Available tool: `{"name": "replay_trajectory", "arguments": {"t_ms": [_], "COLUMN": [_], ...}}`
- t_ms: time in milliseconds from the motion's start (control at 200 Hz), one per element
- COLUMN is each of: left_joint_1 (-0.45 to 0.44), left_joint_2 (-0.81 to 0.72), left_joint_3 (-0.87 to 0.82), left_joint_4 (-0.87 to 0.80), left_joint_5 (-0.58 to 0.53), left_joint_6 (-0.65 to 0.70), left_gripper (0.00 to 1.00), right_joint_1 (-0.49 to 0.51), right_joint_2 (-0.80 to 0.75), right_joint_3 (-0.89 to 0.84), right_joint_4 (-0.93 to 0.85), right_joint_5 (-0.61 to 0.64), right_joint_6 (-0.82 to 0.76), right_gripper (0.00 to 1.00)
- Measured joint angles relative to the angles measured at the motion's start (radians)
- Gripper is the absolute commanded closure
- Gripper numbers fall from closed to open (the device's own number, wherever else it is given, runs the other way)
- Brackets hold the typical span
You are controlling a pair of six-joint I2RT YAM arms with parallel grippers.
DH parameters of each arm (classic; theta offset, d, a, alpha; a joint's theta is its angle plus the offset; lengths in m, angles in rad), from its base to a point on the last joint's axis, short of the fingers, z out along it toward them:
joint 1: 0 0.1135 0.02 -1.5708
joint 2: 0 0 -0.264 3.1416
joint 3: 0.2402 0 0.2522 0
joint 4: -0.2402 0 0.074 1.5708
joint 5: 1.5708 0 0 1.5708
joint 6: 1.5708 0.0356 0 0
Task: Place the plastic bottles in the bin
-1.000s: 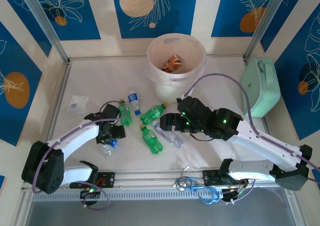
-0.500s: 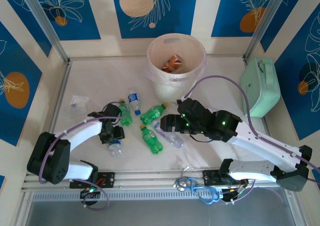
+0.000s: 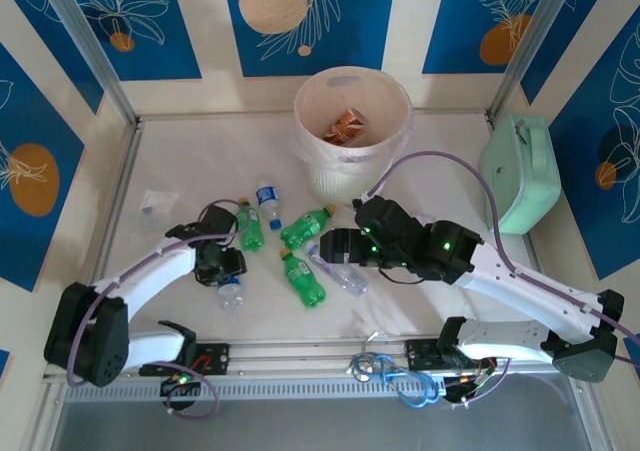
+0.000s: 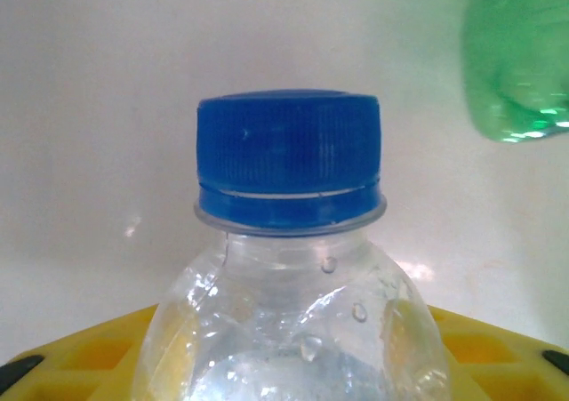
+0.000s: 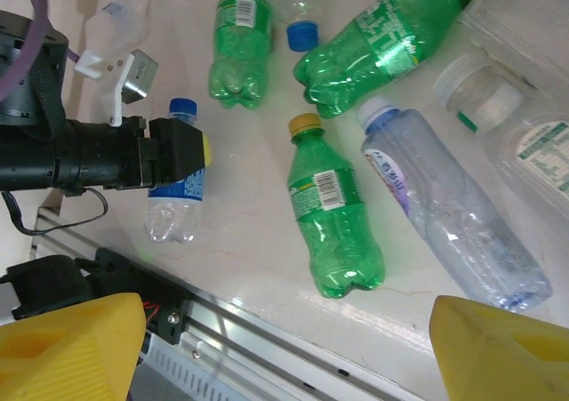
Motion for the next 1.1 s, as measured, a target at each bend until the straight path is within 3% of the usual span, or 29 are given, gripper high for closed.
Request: {"name": "replay_trajectory", "arguments": {"t_ms": [175,330,520,685,1100], "left_joint_1": [0.002,0.006,0.008,0.008,-0.052], "left_joint_2": [-0.154,-0.236,-0.292,-0.282,-0.236], "left_joint_3": [0.152,0.294,0.240,0.167,0.106], "left_joint_4": [-0.076,-0.026,0.284,0.551,1.093], "left_joint_5": [0.023,0.087,0.238,0.305,0.342], "left_joint_6": [-0.055,-0.152,-0.397,-0.593,-0.826], "left_gripper": [0.44,0.44,0.44,0.43,0.45], "right_joint_1": [0.039,0.047,-0.004,-0.080,-0.186], "right_joint_2": [0.036,0.063,0.061,0.050,0.075], "right_joint_3": [0.010,0.013,0.012,-0.006,-0.032], "right_joint_4": [0.067,0.169,0.349,0.496,0.738], "right_joint_5": [-0.059,-0.141,-0.283,-0.400,-0.583], "right_joint_6": [-0.037,-0.057,-0.037,0.016,0.154], "right_gripper": [0.11,0.06,0.02,0.01,0.01]}}
